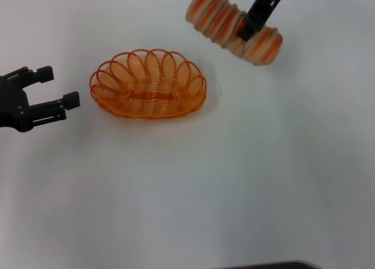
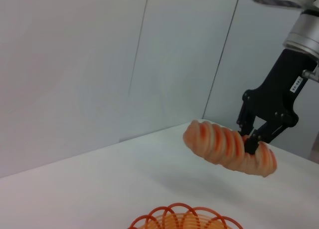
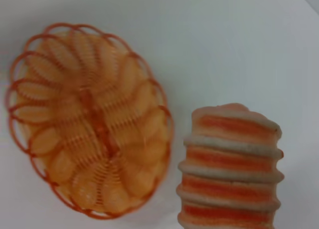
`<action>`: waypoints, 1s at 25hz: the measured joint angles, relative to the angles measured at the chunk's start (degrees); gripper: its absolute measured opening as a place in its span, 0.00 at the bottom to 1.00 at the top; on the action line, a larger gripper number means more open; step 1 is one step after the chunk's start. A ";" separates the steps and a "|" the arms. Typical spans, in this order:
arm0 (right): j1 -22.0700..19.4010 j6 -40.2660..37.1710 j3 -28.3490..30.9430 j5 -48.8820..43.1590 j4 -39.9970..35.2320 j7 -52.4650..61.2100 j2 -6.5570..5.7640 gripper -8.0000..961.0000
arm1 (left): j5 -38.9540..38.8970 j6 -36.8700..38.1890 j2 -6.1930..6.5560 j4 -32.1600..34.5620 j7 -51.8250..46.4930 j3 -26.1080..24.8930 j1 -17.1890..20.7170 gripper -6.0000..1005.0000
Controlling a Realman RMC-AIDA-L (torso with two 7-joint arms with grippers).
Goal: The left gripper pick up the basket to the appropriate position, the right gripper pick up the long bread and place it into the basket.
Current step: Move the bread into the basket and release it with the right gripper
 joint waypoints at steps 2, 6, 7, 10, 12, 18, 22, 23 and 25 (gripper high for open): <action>1.18 0.13 -0.21 0.12 0.02 -3.64 0.95 0.23 | -0.02 -0.17 -0.02 -0.08 0.01 -0.11 0.10 0.87; 2.10 1.36 -2.01 3.59 0.09 -7.77 1.52 0.20 | -0.04 -0.59 -0.12 -0.16 0.03 -0.14 0.33 0.87; 2.16 2.12 -3.15 4.90 0.11 -8.25 1.58 0.19 | -0.04 -0.63 -0.14 -0.19 0.03 -0.18 0.35 0.87; 2.25 4.84 -7.29 8.58 0.25 -8.95 1.71 0.19 | -0.04 -0.74 -0.21 -0.27 0.09 -0.41 0.37 0.87; 2.31 5.87 -9.63 10.14 0.33 -9.08 1.89 0.18 | -0.04 -0.76 -0.21 -0.32 0.11 -0.48 0.38 0.87; 1.85 8.03 -15.77 14.09 0.50 -9.62 2.06 0.18 | -0.04 -0.86 -0.24 -0.98 0.14 -0.58 0.11 0.87; 1.18 9.54 -16.82 16.19 0.64 -10.99 2.15 0.17 | -0.04 -0.87 -0.24 -0.98 0.15 -0.57 -0.07 0.87; 0.98 9.89 -16.95 16.62 0.69 -11.40 2.15 0.17 | -0.04 -0.94 -0.24 -0.98 0.15 -0.58 -0.12 0.87; 0.77 10.34 -17.15 17.25 0.94 -11.94 2.16 0.17 | -0.04 -1.22 -0.24 -0.98 0.15 -0.58 -0.22 0.87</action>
